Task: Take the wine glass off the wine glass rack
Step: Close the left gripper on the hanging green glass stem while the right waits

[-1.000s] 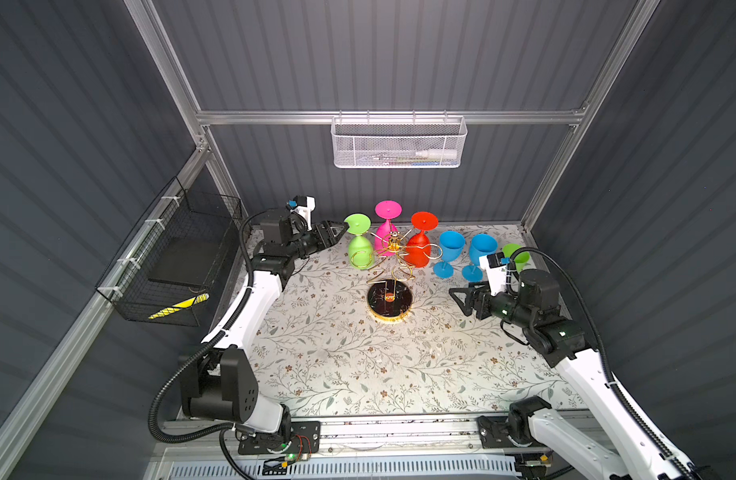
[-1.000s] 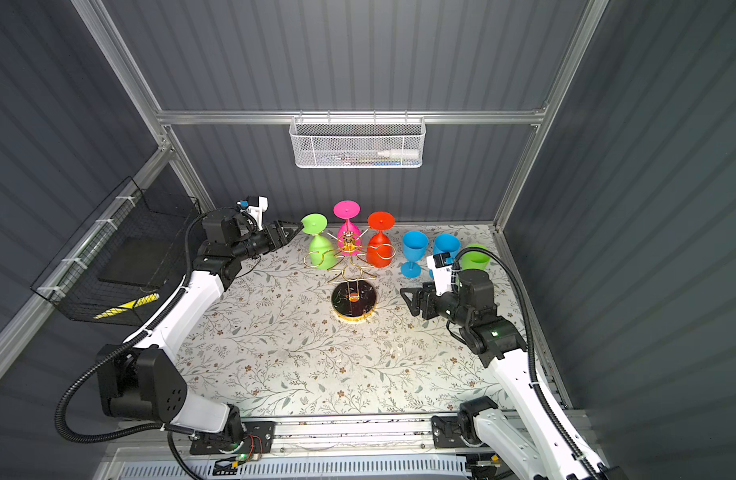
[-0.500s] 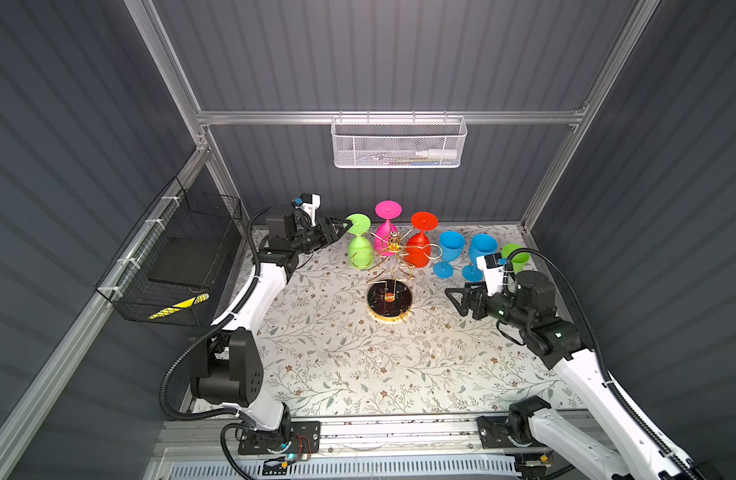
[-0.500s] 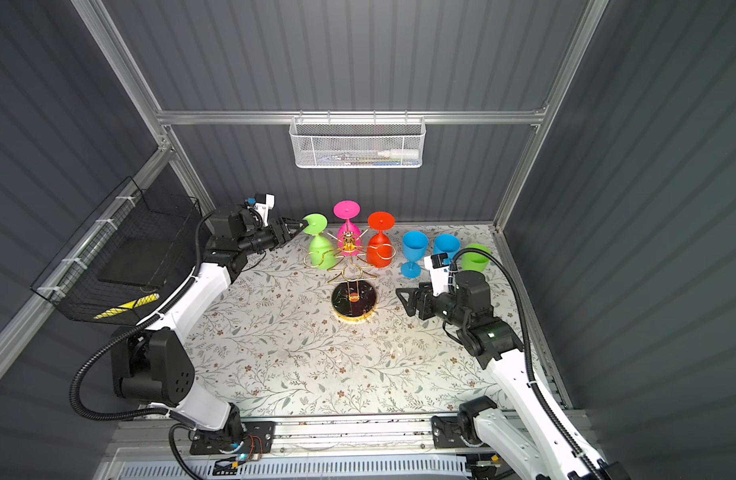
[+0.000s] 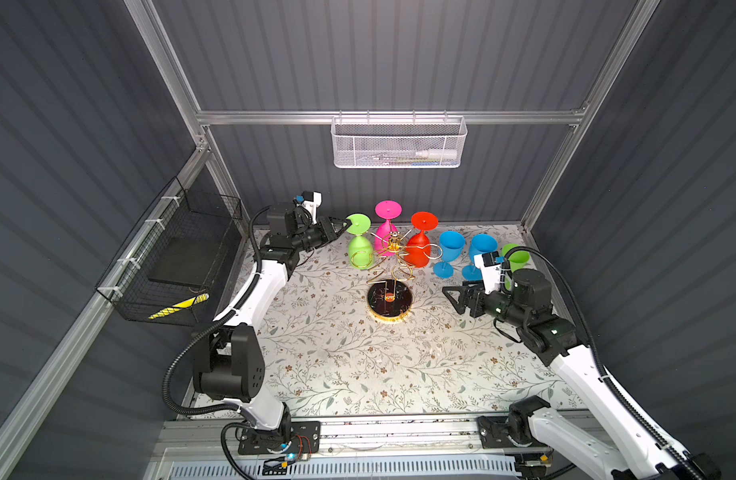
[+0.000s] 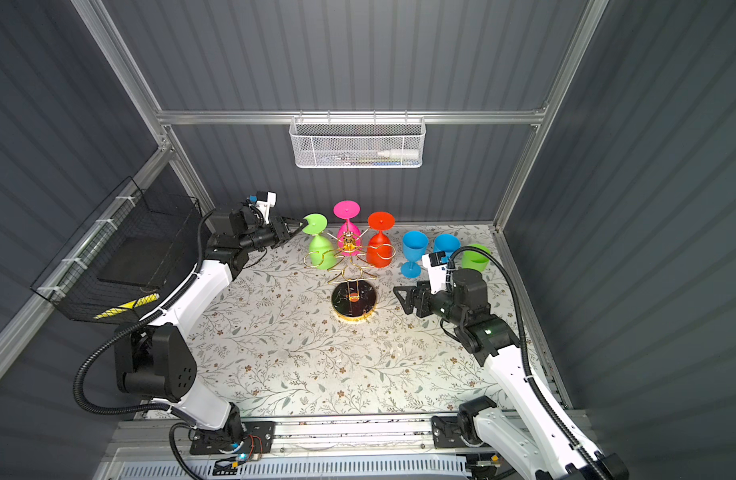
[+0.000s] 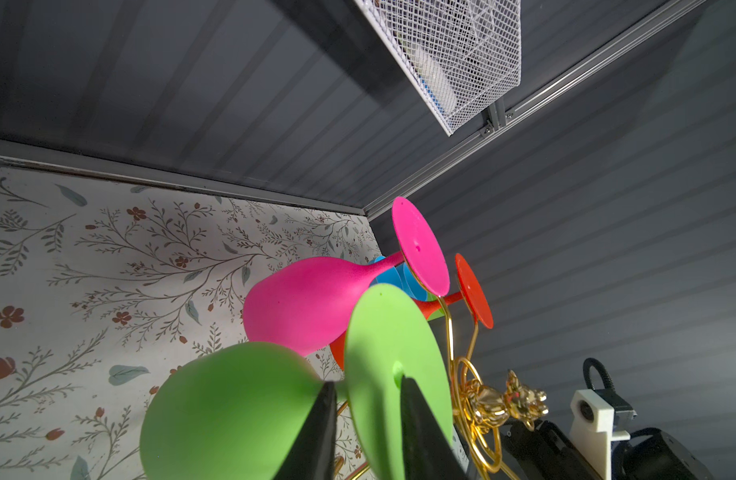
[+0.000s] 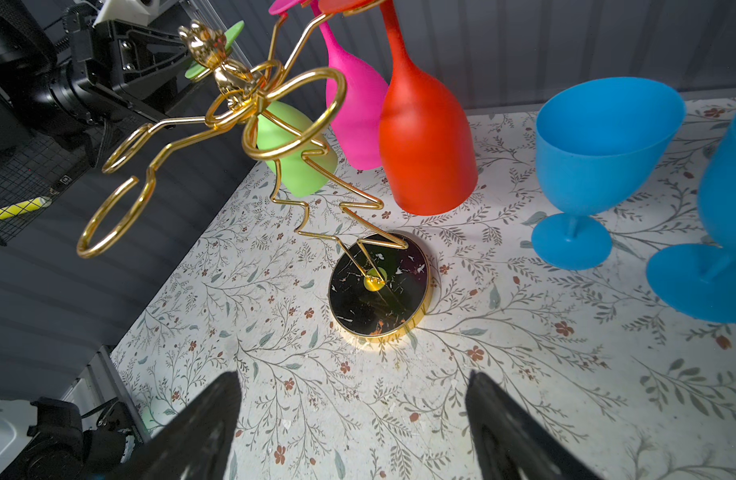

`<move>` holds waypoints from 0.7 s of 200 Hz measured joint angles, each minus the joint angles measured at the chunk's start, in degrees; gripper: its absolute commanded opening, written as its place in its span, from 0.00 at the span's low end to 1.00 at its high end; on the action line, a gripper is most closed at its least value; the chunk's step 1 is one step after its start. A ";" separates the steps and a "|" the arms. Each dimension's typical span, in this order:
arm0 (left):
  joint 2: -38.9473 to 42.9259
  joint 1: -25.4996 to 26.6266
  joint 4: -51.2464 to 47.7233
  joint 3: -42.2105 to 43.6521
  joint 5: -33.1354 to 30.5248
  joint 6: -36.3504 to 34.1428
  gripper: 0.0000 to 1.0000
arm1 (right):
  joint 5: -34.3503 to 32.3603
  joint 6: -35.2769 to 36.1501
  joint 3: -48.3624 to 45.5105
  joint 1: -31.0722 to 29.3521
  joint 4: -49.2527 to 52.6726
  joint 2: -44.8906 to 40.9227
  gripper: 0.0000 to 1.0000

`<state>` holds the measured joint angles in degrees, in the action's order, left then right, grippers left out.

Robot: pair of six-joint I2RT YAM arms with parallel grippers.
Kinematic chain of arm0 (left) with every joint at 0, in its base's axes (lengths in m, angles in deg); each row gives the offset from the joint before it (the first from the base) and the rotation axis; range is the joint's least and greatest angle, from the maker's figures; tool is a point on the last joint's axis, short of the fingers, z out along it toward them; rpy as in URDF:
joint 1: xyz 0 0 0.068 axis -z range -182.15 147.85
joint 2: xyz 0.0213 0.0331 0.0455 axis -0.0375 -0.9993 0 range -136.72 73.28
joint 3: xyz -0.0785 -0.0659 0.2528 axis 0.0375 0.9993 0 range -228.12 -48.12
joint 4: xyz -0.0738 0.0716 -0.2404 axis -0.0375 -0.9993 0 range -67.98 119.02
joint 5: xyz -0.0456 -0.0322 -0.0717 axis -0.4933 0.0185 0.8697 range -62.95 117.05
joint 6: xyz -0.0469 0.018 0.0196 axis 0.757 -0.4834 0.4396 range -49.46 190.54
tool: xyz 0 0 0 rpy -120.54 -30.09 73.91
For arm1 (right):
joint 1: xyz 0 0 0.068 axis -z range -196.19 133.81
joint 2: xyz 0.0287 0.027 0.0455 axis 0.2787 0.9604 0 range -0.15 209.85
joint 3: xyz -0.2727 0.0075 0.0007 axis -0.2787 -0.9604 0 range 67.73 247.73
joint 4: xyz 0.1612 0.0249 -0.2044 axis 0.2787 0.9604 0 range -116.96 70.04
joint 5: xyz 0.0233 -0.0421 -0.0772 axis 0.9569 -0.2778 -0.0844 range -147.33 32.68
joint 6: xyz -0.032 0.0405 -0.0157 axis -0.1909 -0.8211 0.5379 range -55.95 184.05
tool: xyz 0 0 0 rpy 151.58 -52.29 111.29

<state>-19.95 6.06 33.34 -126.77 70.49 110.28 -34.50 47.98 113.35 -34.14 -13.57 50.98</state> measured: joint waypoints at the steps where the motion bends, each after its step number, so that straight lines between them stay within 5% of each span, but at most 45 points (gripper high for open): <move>1: -0.02 0.00 -0.02 0.00 0.02 0.00 0.23 | 0.00 -0.02 0.00 0.00 0.00 0.00 0.87; 140: 0.35 0.09 -0.68 -3.06 1.22 1.42 0.00 | -0.13 0.00 0.00 -0.15 0.00 0.04 0.91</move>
<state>-19.60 6.14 32.66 -129.83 71.71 111.70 -34.63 47.98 113.35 -34.29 -13.57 51.03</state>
